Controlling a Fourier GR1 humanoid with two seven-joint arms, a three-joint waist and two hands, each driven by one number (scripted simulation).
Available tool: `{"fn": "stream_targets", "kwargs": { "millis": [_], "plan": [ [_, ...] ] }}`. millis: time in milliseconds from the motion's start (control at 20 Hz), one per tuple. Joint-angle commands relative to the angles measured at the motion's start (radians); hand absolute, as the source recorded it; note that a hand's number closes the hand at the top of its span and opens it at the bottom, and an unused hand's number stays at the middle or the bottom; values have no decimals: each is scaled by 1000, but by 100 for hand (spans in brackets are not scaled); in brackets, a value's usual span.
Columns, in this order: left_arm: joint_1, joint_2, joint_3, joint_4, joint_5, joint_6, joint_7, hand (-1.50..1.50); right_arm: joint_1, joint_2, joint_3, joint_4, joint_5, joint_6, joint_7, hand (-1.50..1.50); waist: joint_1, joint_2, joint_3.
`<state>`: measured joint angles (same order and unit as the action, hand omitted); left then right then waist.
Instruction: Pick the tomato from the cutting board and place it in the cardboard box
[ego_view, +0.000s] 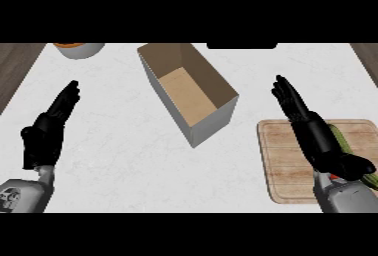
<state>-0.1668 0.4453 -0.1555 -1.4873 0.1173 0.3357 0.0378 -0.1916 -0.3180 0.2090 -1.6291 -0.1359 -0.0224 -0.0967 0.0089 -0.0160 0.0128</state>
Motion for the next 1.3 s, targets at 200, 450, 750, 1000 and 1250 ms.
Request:
{"fn": "stream_targets", "kwargs": {
  "millis": [200, 450, 750, 1000, 1250],
  "plan": [
    [60, 5, -18, 26, -65, 3, 15, 0, -31, -124, -367, 24, -253, 109, -112, -150, -20, 17, -11],
    [138, -32, -68, 5, -51, -13, 18, 0, 52, -118, -450, 204, -12, -233, -21, -150, -15, 20, -11],
    [117, -54, -52, -27, -82, -32, 64, 0, 149, -146, -488, 238, -14, -102, -208, -150, -11, 16, -13],
    [168, -40, -42, -14, -70, -36, 10, 0, 218, -397, -426, 180, 145, -5, -87, -150, -15, 14, -16],
    [167, -13, -23, -45, -54, -64, 33, 0, 284, -584, -355, 153, 216, 190, 17, -150, -11, 15, -16]
  ]
}}
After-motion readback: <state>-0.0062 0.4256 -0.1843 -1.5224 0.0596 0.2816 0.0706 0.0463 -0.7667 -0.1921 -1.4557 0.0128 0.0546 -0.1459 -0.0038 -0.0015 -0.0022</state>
